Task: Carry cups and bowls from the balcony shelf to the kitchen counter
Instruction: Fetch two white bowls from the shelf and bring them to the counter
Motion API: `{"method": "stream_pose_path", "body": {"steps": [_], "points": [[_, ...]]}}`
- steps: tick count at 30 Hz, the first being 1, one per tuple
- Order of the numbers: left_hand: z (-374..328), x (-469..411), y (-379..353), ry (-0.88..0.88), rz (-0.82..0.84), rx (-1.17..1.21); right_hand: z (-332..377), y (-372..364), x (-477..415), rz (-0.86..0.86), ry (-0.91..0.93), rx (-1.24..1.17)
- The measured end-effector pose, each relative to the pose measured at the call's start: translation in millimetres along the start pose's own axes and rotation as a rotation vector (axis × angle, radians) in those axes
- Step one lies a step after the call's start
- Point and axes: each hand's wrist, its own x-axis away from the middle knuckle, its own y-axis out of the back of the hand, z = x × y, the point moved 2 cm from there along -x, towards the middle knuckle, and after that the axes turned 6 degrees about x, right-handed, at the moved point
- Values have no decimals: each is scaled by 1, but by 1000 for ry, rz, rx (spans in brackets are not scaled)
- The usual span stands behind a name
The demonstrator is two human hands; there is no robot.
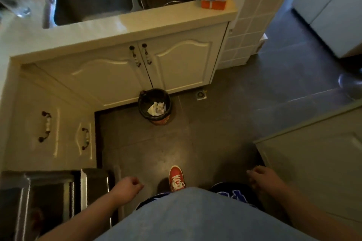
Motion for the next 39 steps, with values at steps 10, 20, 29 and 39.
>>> {"method": "stream_pose_path", "body": {"steps": [10,20,29,39], "points": [[-254,-94,45,-258,94,-163,-28,62,-58,-61,-252,-160],[-419,-145,69,-254,5,-277,26,153,-165,11,-271,-236],[-470,-205,106,-85,-25,-260,159,275,-266,-22,-39,-275],[-669,-289,86,-215,78,-469,154,405,-314,-140,-183,-341]]}}
